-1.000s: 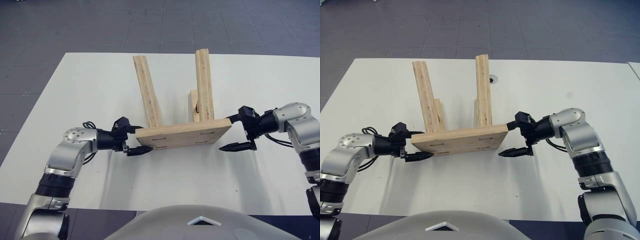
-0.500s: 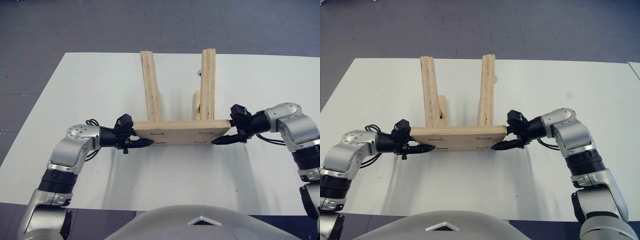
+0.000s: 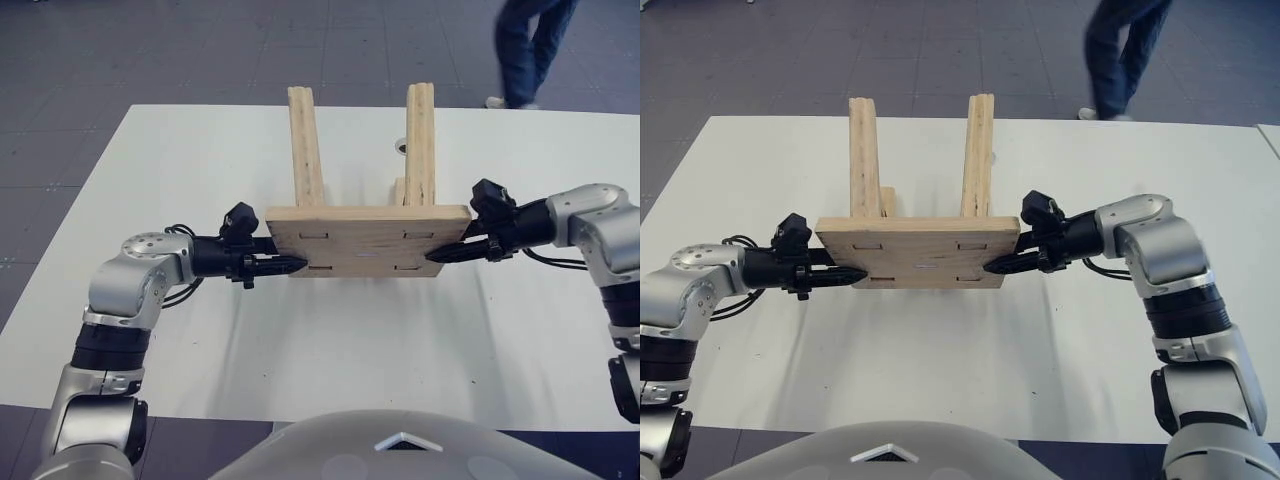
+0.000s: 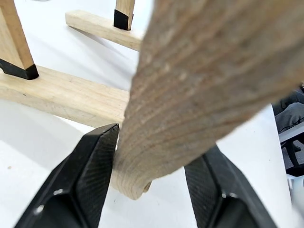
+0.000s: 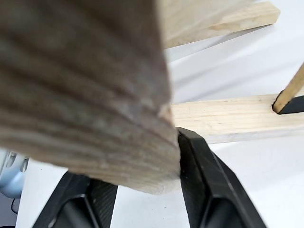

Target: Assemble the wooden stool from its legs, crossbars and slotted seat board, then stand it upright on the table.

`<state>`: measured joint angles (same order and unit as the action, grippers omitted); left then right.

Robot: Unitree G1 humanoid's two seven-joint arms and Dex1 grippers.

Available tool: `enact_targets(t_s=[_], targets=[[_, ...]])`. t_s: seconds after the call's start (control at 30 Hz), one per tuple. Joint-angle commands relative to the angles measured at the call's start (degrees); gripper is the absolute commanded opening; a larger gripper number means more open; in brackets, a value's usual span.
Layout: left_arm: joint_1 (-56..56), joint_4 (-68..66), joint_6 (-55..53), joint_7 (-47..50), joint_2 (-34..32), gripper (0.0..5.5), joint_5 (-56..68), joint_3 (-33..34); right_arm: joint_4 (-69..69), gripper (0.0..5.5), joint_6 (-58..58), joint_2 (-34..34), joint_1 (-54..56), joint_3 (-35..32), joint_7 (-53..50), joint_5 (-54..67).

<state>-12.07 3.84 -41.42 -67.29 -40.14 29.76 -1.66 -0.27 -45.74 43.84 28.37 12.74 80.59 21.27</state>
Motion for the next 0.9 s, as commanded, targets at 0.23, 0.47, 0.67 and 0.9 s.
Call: enact_targets(t_s=[0.23,0.47,0.67,0.9], targets=[[-5.33,10.80,-26.17,1.86,-4.34,2.10,18.31,8.17,-6.98,1.80,-29.37,3.53,2.88,-4.86,0.81,19.24],[-11.09,11.27,-41.47,3.02,-5.62,2.10,34.78,16.11,-9.46,1.80,-46.07,8.32,8.99,-10.52,1.66,34.20],[-24.38,0.12,-48.01,13.40,-3.87,2.10,49.21,24.08,3.78,1.80,-46.76,10.94,19.88,-10.06,-4.75,51.38],[-25.06,-4.98,-49.30,21.61,-3.74,2.10,52.63,23.42,14.05,1.80,-46.75,10.10,20.25,-6.58,-14.06,54.99]])
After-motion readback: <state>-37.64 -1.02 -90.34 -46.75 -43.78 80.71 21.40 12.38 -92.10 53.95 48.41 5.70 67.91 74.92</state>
